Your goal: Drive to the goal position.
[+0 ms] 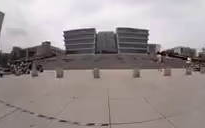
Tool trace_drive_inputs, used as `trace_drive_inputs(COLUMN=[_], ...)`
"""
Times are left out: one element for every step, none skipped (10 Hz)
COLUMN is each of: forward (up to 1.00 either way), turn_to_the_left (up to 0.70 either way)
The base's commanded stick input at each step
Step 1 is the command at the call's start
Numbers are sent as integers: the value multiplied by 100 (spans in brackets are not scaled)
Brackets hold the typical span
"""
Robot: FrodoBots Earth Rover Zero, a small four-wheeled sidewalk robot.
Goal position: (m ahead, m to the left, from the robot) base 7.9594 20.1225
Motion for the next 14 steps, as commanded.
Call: trace_drive_inputs(forward=[70, 70, 70, 70, 70, 70, 70, 70, 70, 70, 70, 70, 70, 70], turn_to_the_left=[1, 1, 1, 1, 1, 1, 1, 1, 1, 1, 1, 1, 0, -8])
